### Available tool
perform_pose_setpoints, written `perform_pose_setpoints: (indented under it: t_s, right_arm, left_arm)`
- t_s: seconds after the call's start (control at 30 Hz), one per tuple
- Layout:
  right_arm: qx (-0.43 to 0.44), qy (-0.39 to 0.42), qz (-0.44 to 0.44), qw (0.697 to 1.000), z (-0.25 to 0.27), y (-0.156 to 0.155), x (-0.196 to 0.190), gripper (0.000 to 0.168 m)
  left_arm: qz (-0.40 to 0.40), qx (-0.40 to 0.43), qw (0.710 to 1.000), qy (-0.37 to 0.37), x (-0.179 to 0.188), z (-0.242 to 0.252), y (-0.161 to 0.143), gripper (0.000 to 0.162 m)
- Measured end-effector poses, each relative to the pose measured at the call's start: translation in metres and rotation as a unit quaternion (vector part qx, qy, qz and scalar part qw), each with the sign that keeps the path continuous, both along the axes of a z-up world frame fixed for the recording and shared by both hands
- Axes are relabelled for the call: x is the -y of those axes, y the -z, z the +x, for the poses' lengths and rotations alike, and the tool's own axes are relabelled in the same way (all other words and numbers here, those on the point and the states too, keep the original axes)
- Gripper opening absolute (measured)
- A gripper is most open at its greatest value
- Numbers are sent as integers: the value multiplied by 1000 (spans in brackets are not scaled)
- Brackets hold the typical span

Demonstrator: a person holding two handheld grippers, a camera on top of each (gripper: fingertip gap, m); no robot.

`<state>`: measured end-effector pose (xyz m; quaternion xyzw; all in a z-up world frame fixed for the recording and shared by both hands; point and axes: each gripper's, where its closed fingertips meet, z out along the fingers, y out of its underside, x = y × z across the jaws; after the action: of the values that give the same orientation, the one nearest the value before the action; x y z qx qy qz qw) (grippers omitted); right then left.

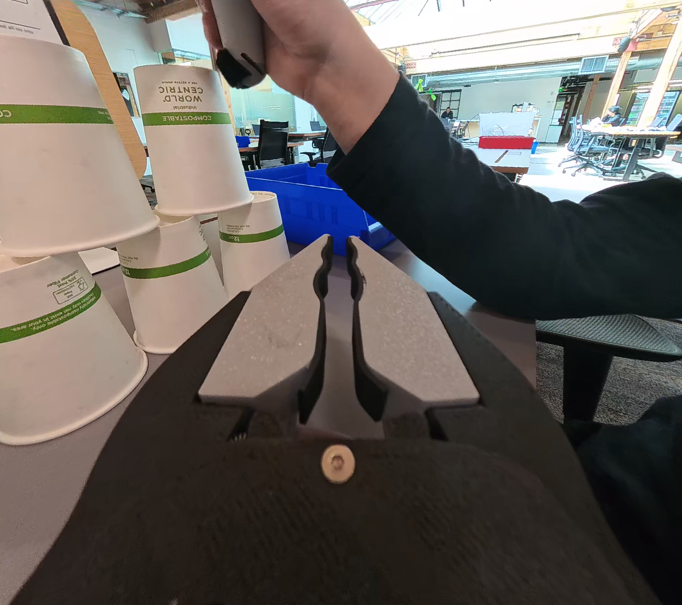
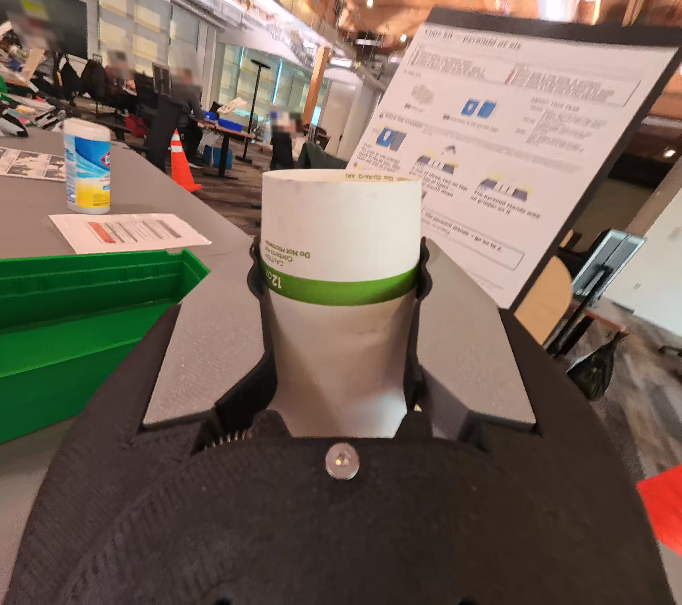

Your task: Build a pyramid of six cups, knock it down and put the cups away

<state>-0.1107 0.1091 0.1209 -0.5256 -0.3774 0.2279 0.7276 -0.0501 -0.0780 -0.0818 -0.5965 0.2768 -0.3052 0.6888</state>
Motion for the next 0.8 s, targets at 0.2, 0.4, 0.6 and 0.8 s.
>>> perform_pose_setpoints:
  t_s: [0.2, 0.4, 0.6, 0.8]
  right_arm:
    - [14, 37, 57, 998, 11, -12, -1, 82]
    - [5, -26, 1, 1000, 0, -3, -7, 82]
    - [-2, -31, -16, 999, 5, -3, -15, 82]
    - [-35, -47, -17, 998, 11, -22, 10, 82]
  left_arm:
    - [-2, 0, 1000, 1, 0, 0, 0, 4]
    - [-2, 1, 1000, 2, 0, 0, 0, 4]
    - [-3, 1, 1000, 5, 0, 0, 0, 4]
    - [-2, 3, 1000, 5, 0, 0, 0, 4]
